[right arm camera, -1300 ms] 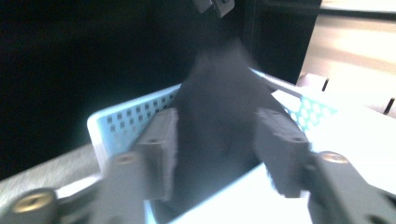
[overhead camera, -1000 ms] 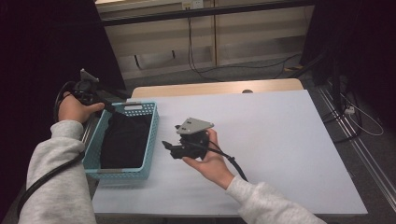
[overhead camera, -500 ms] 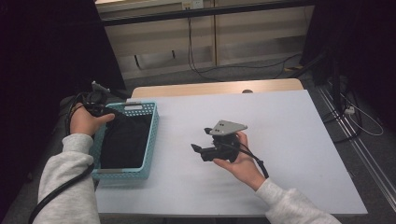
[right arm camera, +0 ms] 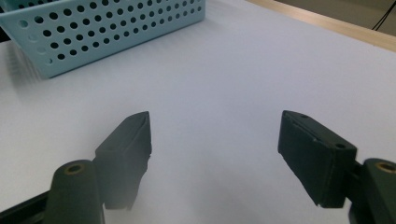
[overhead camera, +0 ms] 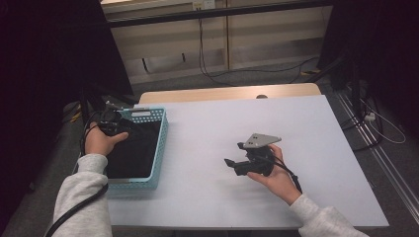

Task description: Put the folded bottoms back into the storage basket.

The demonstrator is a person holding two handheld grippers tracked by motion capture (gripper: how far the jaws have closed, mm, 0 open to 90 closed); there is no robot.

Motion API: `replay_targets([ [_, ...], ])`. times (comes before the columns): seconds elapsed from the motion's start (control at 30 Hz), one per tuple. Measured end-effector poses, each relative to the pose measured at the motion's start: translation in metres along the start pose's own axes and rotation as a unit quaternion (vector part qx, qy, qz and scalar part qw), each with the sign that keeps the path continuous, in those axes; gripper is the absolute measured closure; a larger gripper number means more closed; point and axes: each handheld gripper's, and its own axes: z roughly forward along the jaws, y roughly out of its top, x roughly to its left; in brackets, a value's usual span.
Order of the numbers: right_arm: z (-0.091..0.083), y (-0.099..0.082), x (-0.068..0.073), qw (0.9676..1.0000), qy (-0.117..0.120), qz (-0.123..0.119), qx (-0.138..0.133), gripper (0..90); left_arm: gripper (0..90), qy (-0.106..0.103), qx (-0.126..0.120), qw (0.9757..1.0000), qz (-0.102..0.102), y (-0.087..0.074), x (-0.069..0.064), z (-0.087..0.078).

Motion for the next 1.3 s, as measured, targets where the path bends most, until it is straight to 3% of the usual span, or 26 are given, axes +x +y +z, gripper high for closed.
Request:
replay_targets([
  [0.07,-0.003,-0.002,-0.001,1.0,-0.001,0.0,0.004,25.3,49.5,0.001,0.006,1.0,-0.002,-0.003,0.002,0.005],
  [0.1,-0.004,-0.003,-0.002,1.0,-0.006,-0.002,0.004,25.3,52.2,0.008,0.009,0.9999,0.005,-0.004,0.004,0.008],
  [0.17,-0.006,-0.004,-0.003,0.9999,-0.009,-0.006,0.007,25.1,66.6,0.017,0.021,0.9996,-0.002,-0.007,0.008,0.012],
  [0.33,-0.009,-0.006,-0.003,1.0,-0.009,-0.001,0.004,24.9,83.4,0.035,0.036,0.9987,-0.006,-0.017,0.017,0.023],
  [0.4,-0.011,-0.006,-0.003,0.9999,-0.011,-0.007,0.004,24.6,83.3,0.047,0.038,0.9981,-0.008,-0.021,0.019,0.027],
  [0.5,-0.013,-0.007,-0.003,0.9999,-0.011,-0.007,0.0,24.2,84.2,0.047,0.06,0.997,-0.01,-0.026,0.023,0.034],
  [0.63,-0.015,-0.008,-0.006,0.9999,-0.013,-0.005,-0.001,24.0,90.0,0.042,0.064,0.9964,-0.036,-0.032,0.027,0.036],
  [0.8,-0.015,-0.009,-0.007,0.9999,-0.013,-0.005,0.0,23.5,90.0,0.038,0.086,0.9947,-0.042,-0.037,0.026,0.032],
  [0.97,-0.018,-0.009,-0.007,0.9999,-0.015,-0.004,-0.003,23.2,89.0,0.022,0.074,0.9948,-0.065,-0.039,0.029,0.028],
  [1.03,-0.02,-0.009,-0.009,0.9999,-0.016,-0.004,-0.003,23.0,81.8,0.022,0.068,0.9951,-0.069,-0.038,0.027,0.026],
  [1.1,-0.022,-0.01,-0.011,0.9998,-0.019,-0.002,-0.004,22.7,75.7,0.022,0.069,0.9959,-0.054,-0.035,0.028,0.022],
  [1.13,-0.023,-0.01,-0.012,0.9998,-0.02,0.0,-0.005,22.7,74.6,0.018,0.059,0.9959,-0.066,-0.034,0.026,0.021],
  [1.2,-0.026,-0.011,-0.015,0.9997,-0.022,0.005,-0.006,22.6,67.7,0.017,0.051,0.9961,-0.07,-0.031,0.024,0.017],
  [1.27,-0.028,-0.013,-0.017,0.9997,-0.025,0.006,-0.004,22.6,62.2,0.01,0.049,0.9971,-0.057,-0.028,0.022,0.014],
  [1.3,-0.031,-0.014,-0.019,0.9996,-0.026,0.007,-0.004,22.6,58.9,0.004,0.04,0.9968,-0.068,-0.027,0.019,0.013],
])
